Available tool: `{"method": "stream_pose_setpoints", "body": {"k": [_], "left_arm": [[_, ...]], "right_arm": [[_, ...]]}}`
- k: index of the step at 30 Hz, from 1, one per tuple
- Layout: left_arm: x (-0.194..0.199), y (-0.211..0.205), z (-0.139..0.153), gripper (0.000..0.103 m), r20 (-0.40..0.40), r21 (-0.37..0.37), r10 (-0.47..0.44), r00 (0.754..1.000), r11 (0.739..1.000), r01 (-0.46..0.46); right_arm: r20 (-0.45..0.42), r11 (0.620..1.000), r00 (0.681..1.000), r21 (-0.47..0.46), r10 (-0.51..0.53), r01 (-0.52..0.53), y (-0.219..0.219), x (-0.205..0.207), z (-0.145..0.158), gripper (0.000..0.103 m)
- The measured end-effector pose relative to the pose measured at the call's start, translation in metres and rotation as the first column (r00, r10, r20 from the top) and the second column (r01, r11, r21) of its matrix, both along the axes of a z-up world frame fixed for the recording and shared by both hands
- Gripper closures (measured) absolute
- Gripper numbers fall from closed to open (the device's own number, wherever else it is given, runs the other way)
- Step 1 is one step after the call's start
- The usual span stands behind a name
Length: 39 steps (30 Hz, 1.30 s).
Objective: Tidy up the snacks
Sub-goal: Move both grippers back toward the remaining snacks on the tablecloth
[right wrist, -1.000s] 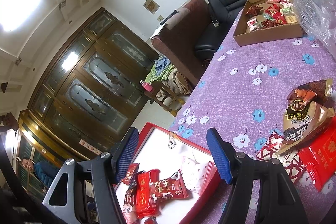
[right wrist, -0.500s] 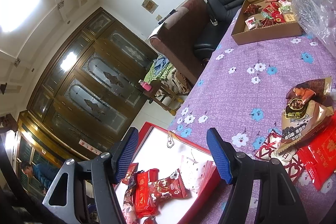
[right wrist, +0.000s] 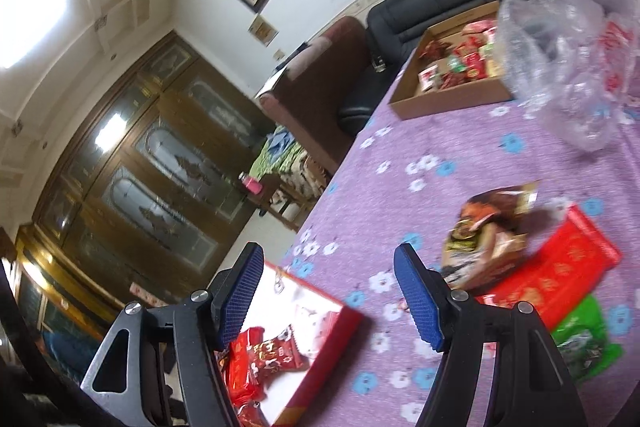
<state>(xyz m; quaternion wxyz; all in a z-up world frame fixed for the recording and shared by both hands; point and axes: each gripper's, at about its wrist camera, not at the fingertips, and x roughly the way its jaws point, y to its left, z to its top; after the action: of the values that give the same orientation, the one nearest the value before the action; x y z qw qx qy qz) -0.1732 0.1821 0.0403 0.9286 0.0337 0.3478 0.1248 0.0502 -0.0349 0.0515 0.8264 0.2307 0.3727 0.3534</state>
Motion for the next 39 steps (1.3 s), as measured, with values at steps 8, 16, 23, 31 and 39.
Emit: {"method": "stream_pose_setpoints", "body": {"k": [8,16,23,31,39], "left_arm": [[0.005,-0.004,-0.001,0.018,-0.015,0.0,-0.009,1.0,1.0,0.009],[0.025,-0.013,0.022,0.018,0.01,0.059,-0.05,0.999,0.997,0.049],[0.083,-0.052,0.05,0.018,0.026,0.132,-0.184,0.983,0.975,0.179],[0.158,-0.089,0.043,0.018,-0.089,0.092,-0.256,0.963,0.96,0.263],[0.111,-0.058,0.043,0.018,-0.062,0.003,-0.183,0.981,0.983,0.184]], "right_arm": [[-0.006,0.997,0.998,-0.047,-0.063,0.063,-0.038,0.004,0.0,0.033],[-0.019,0.987,0.996,-0.132,-0.091,0.087,-0.082,0.003,-0.004,0.033],[-0.126,0.964,0.982,-0.244,-0.14,0.106,-0.123,0.011,-0.017,0.032],[-0.255,0.927,0.956,-0.372,-0.145,0.041,-0.109,0.018,-0.049,0.032],[-0.112,0.797,0.991,-0.604,-0.069,-0.013,-0.056,-0.003,-0.055,0.033]]}}
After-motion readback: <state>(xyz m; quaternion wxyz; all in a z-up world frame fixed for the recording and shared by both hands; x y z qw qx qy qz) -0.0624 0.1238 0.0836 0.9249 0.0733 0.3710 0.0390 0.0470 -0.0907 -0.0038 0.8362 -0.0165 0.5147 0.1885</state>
